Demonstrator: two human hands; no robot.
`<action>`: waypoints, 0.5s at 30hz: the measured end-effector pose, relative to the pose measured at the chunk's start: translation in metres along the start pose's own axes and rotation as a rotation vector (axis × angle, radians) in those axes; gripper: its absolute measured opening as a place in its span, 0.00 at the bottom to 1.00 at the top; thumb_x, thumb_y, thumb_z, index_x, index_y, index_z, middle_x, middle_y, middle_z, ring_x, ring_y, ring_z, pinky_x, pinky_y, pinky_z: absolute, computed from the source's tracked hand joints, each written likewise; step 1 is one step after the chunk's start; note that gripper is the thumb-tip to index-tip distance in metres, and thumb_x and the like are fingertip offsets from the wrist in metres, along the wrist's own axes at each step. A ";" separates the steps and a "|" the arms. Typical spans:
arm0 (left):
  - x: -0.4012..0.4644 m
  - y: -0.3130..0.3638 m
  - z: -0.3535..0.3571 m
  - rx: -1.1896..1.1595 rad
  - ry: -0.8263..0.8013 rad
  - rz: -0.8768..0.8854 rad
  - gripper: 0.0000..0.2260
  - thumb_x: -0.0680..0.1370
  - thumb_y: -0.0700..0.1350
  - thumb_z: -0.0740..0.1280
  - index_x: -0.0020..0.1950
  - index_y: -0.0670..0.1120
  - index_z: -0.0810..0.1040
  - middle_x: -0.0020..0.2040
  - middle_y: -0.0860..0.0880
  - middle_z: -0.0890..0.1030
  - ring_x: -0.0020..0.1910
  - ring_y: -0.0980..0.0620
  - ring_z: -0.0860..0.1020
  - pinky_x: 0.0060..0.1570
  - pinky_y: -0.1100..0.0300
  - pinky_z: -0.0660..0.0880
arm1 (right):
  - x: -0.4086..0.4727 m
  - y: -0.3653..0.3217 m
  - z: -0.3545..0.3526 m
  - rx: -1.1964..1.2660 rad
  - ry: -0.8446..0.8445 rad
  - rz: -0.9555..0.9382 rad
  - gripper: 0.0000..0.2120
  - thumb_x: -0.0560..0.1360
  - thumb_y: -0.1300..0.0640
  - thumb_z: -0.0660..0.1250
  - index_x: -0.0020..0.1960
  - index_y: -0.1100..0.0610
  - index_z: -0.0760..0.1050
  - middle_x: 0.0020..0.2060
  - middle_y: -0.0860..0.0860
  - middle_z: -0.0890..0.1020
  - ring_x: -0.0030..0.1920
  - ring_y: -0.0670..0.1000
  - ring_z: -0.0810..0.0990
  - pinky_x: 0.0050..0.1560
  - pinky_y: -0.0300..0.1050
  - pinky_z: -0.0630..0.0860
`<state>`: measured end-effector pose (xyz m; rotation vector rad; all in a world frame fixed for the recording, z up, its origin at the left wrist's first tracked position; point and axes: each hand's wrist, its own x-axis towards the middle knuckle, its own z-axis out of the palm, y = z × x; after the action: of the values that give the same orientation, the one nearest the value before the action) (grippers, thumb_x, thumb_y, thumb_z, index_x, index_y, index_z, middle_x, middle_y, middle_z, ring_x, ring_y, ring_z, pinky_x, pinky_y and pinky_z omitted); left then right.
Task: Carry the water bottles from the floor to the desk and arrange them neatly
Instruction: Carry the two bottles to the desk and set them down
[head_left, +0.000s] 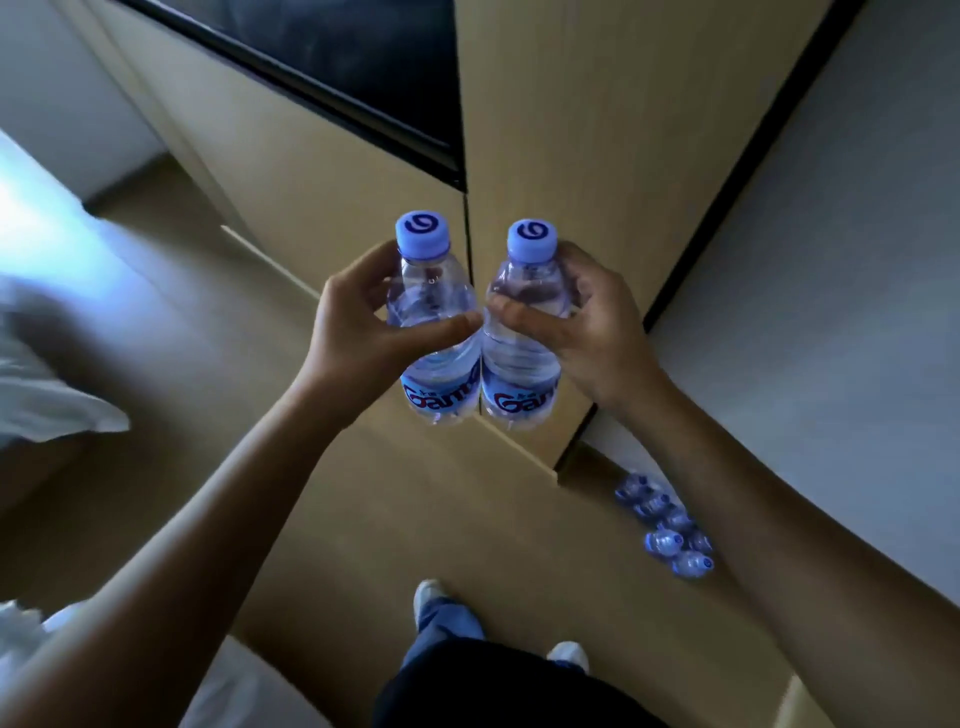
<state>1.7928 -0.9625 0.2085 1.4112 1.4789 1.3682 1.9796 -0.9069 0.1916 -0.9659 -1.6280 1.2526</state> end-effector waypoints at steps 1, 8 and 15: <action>0.000 -0.002 -0.022 0.022 0.036 0.001 0.20 0.62 0.49 0.80 0.51 0.57 0.81 0.47 0.53 0.85 0.48 0.53 0.83 0.55 0.49 0.80 | 0.011 -0.005 0.022 0.008 -0.030 -0.014 0.11 0.72 0.56 0.75 0.51 0.58 0.78 0.42 0.48 0.83 0.44 0.46 0.81 0.49 0.46 0.77; 0.000 -0.016 -0.175 0.142 0.225 -0.003 0.21 0.63 0.43 0.80 0.53 0.54 0.80 0.46 0.58 0.85 0.46 0.62 0.82 0.44 0.71 0.76 | 0.080 -0.031 0.177 0.063 -0.224 -0.085 0.12 0.71 0.55 0.75 0.52 0.57 0.78 0.44 0.55 0.84 0.47 0.56 0.83 0.52 0.54 0.78; 0.005 -0.040 -0.290 0.212 0.435 -0.013 0.23 0.64 0.42 0.82 0.55 0.55 0.80 0.47 0.58 0.85 0.48 0.61 0.83 0.46 0.70 0.76 | 0.140 -0.047 0.305 0.126 -0.406 -0.104 0.13 0.70 0.52 0.75 0.52 0.55 0.79 0.42 0.49 0.85 0.46 0.51 0.85 0.52 0.55 0.81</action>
<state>1.5070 -1.0199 0.2368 1.2749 1.9558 1.6206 1.6424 -0.8861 0.2162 -0.5641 -1.8518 1.5287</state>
